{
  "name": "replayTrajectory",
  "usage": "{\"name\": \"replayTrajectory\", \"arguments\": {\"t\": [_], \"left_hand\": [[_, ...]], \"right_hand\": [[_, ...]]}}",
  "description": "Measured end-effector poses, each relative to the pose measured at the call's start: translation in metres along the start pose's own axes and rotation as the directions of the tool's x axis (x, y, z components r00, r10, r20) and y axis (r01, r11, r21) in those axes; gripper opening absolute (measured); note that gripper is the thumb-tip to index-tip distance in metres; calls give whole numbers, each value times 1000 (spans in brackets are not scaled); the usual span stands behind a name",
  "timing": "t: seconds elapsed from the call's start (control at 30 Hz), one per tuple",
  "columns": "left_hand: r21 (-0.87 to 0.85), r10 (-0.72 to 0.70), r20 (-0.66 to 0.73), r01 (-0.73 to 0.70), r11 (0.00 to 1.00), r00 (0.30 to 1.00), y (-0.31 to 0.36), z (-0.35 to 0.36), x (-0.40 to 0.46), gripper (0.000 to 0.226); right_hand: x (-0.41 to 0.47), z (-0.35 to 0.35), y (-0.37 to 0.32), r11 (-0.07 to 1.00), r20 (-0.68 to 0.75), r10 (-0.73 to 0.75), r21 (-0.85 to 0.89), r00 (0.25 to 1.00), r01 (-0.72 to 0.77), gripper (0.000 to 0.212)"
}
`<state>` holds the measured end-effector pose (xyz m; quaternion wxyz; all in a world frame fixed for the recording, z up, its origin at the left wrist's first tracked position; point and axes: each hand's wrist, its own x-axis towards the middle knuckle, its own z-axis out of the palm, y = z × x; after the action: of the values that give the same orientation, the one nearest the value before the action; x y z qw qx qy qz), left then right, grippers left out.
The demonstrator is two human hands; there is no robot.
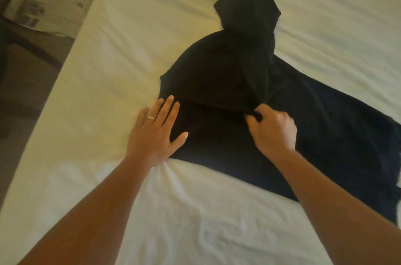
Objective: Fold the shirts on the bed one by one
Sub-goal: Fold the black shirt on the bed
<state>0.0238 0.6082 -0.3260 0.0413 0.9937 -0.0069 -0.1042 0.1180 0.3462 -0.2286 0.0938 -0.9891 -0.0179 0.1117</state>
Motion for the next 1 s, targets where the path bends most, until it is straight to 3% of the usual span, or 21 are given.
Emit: {"name": "replayTrajectory", "arguments": {"t": [0.07, 0.13, 0.27, 0.37, 0.43, 0.5, 0.63, 0.73, 0.8, 0.87, 1.0], "left_hand": [[1, -16, 4, 16, 1000, 1000, 2, -3, 0, 82], [-20, -40, -1, 40, 999, 999, 8, -7, -1, 81], [-137, -187, -133, 169, 976, 973, 34, -20, -2, 82], [-123, -61, -236, 32, 992, 970, 60, -27, 5, 77], [-137, 29, -190, -56, 989, 981, 76, -25, 16, 77], [-153, 60, -93, -73, 986, 994, 86, -17, 25, 77], [-121, 57, -59, -64, 991, 997, 86, 4, 27, 74], [-122, 62, -83, -72, 990, 995, 85, 9, 27, 74], [-118, 59, -74, -67, 991, 996, 87, 9, 28, 75], [-95, 55, -50, -59, 994, 997, 89, 3, 28, 76], [-20, 37, 26, -37, 999, 999, 99, -17, 30, 77]], "right_hand": [[-31, 10, -6, 996, 215, 88, -5, 973, -89, 36], [-43, 14, -13, 995, 436, 86, -83, 896, -55, 48], [-9, -16, -29, 987, 600, 60, -154, 798, 41, 35], [31, -36, -40, 998, 385, -20, -43, 923, 40, 34], [60, -36, -47, 995, 123, -92, 50, 988, 86, 26], [89, -27, -50, 987, -19, -152, 51, 988, 153, 21], [125, 4, -43, 977, 146, -106, -167, 984, 130, 62], [130, 15, -34, 972, 102, -144, -170, 984, 160, 46], [132, 11, -27, 992, 26, -128, 8, 991, 128, 22], [133, -1, -19, 959, -21, 28, 281, 999, -21, 16], [110, -38, 1, 611, -93, 405, 767, 909, -194, 13]]}}
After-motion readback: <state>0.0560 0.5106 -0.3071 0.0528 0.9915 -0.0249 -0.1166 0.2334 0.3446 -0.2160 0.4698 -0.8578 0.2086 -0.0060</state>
